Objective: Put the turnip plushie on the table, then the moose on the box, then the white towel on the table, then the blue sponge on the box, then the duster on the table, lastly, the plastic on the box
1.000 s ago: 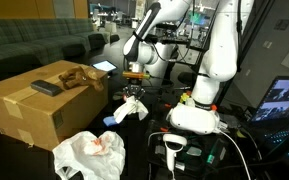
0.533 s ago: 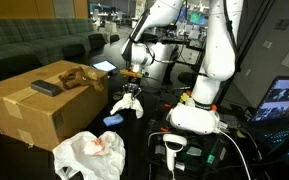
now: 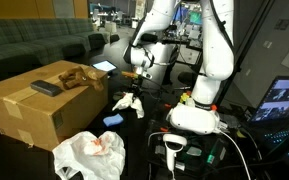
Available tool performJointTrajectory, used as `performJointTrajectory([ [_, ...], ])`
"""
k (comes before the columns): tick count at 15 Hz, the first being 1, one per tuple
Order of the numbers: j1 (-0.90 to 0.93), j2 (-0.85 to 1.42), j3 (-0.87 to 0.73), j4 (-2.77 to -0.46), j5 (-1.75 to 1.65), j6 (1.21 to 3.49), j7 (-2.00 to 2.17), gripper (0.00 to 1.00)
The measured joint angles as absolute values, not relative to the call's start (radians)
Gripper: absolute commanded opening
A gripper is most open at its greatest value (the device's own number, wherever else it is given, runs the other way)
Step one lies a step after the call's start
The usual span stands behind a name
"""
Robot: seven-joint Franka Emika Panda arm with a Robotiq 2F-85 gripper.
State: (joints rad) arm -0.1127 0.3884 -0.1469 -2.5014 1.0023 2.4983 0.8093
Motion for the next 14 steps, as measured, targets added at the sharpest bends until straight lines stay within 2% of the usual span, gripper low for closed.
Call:
performJointTrajectory([
  [6, -0.113, 0.412, -0.151, -2.465, 1.001, 2.454, 0.86, 0.89],
  [8, -0.108, 0.391, -0.151, -2.467, 0.986, 2.445, 0.858, 1.0],
  [14, -0.032, 0.26, -0.127, -2.482, 0.86, 2.437, 0.865, 1.0],
])
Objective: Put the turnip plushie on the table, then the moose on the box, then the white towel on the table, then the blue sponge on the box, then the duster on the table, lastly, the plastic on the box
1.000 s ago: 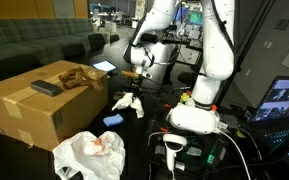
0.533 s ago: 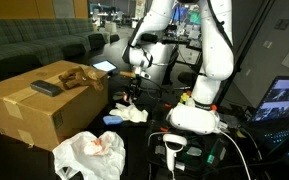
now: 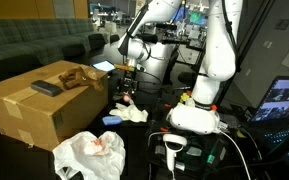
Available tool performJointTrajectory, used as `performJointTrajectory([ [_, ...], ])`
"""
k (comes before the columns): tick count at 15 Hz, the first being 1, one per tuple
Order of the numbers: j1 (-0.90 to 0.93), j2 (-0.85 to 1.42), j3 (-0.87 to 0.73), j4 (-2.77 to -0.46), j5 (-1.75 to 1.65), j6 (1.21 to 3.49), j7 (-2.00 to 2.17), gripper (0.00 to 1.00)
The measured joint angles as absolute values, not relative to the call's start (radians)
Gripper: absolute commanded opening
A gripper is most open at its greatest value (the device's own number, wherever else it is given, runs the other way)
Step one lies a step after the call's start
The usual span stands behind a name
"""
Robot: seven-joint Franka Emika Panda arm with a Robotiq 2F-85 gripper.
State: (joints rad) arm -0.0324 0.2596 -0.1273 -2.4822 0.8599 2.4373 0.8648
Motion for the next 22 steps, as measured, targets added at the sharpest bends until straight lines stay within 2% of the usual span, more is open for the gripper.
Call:
performJointTrajectory([
  [12, 0.126, 0.258, 0.013, -2.443, 0.771, 2.473, 1.14, 1.0],
  [22, 0.163, 0.394, 0.031, -2.44, 0.782, 2.657, 1.393, 1.0],
])
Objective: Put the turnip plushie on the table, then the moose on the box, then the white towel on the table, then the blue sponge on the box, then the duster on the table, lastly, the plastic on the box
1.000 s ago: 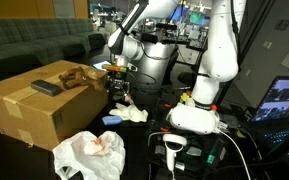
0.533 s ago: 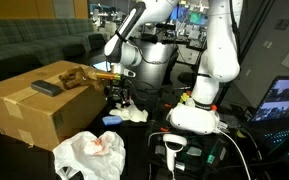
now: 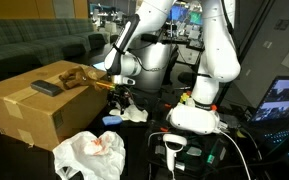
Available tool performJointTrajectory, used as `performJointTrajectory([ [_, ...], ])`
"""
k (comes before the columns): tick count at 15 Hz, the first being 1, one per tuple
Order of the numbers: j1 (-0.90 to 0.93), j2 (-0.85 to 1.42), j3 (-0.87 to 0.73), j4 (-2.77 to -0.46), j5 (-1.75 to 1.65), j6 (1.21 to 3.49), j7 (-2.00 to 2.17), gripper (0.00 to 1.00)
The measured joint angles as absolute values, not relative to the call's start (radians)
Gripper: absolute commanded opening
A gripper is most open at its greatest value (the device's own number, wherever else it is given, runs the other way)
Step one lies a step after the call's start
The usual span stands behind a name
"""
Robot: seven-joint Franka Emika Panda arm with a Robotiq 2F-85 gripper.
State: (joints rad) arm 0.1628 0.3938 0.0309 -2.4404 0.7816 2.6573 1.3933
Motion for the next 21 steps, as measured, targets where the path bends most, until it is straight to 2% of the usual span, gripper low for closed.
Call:
performJointTrajectory([
  [9, 0.222, 0.512, 0.0, -2.373, 0.643, 2.812, 1.582, 1.0],
  [21, 0.227, 0.692, -0.04, -2.229, 0.467, 2.815, 1.721, 1.0],
])
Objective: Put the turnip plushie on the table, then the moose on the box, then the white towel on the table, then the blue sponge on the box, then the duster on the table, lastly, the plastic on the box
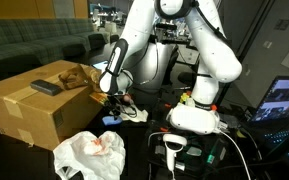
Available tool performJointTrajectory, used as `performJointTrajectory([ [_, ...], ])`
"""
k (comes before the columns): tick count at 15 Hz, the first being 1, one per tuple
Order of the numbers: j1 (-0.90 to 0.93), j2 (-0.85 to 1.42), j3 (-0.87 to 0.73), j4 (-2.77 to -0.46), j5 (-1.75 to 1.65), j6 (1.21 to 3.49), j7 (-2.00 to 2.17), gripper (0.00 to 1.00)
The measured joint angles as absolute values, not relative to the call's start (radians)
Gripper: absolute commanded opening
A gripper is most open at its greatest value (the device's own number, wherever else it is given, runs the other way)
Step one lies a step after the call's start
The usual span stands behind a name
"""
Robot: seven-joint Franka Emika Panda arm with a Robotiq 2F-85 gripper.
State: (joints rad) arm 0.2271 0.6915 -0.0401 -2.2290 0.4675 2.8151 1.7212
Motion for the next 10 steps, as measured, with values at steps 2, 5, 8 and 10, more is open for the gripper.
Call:
performJointTrajectory([
  [2, 0.225, 0.704, -0.043, -2.22, 0.464, 2.815, 1.727, 1.0],
  [5, 0.221, 0.72, -0.045, -2.209, 0.463, 2.814, 1.733, 1.0],
  [8, 0.217, 0.739, -0.045, -2.194, 0.463, 2.814, 1.735, 1.0],
  [10, 0.214, 0.755, -0.043, -2.18, 0.463, 2.814, 1.735, 1.0],
])
